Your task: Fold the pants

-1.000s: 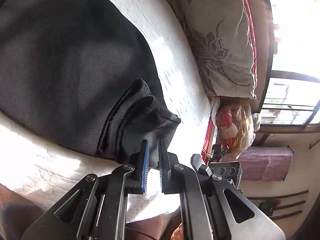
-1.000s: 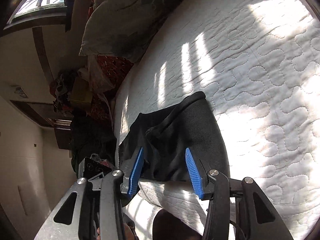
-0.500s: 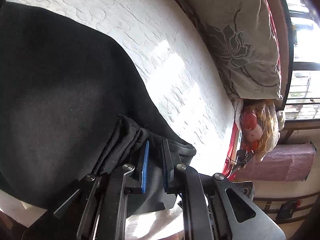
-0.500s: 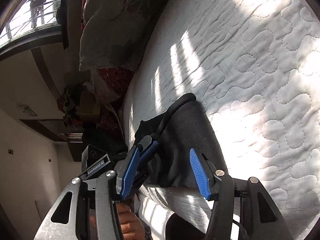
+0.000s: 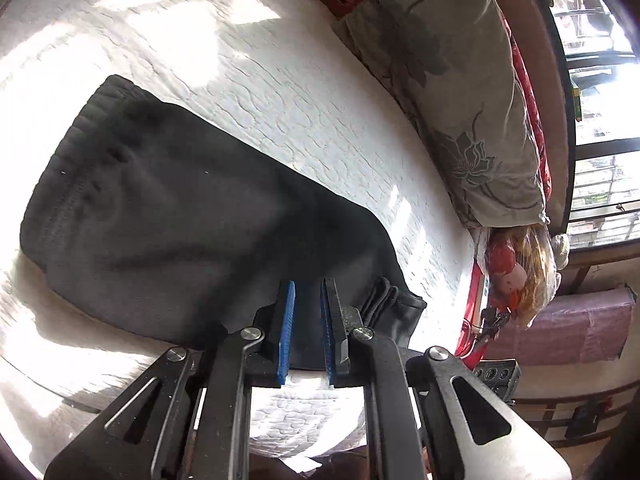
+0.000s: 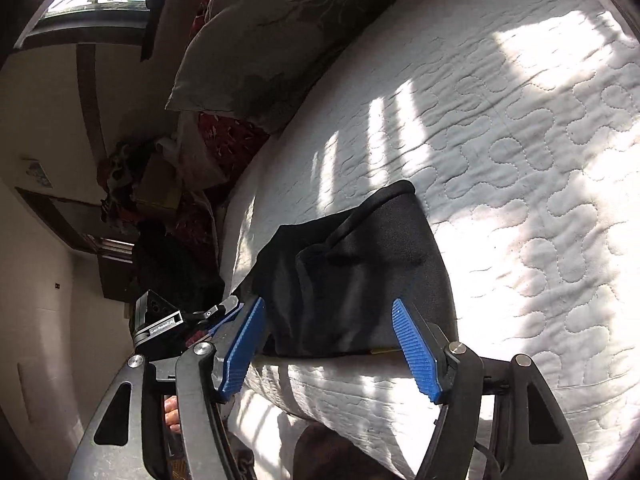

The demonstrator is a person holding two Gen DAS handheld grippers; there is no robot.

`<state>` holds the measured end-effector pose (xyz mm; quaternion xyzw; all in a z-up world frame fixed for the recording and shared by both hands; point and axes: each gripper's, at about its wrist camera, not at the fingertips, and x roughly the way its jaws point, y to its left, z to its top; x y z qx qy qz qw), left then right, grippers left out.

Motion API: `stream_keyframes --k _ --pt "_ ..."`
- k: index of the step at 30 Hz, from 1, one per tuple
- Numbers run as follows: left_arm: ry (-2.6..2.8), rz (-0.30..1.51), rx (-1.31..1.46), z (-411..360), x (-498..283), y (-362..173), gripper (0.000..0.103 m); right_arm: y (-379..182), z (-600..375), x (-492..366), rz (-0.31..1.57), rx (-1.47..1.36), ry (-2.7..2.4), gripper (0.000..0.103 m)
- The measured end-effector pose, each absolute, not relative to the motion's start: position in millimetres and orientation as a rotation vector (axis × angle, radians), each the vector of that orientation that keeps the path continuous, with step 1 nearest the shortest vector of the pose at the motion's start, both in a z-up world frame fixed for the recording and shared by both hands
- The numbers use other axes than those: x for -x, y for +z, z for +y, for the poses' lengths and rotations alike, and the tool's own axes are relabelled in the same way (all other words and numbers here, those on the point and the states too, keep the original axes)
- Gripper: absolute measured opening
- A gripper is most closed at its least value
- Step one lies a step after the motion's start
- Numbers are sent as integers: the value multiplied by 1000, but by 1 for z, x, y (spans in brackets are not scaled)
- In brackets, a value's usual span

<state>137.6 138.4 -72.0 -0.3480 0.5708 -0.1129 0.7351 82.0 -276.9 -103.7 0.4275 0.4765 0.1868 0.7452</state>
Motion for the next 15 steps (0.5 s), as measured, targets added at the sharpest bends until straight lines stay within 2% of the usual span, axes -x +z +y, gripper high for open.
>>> stream_keyframes --k 3,4,5,7,15 --pt "-158 1207 767 195 -126 -68 9 -108 -264 -82 1085 -924 415 69" --pt "-131 1198 766 210 -125 -68 13 -109 -258 -78 1096 -897 421 69" --pt "-111 1193 768 225 -124 -69 22 -106 -247 -80 1106 -863 434 69" --pt "-79 1196 783 247 -125 -76 32 -98 -217 -85 1129 -762 459 69" --pt "-194 1319 724 258 -177 -99 32 -77 -58 -80 1125 -192 560 69"
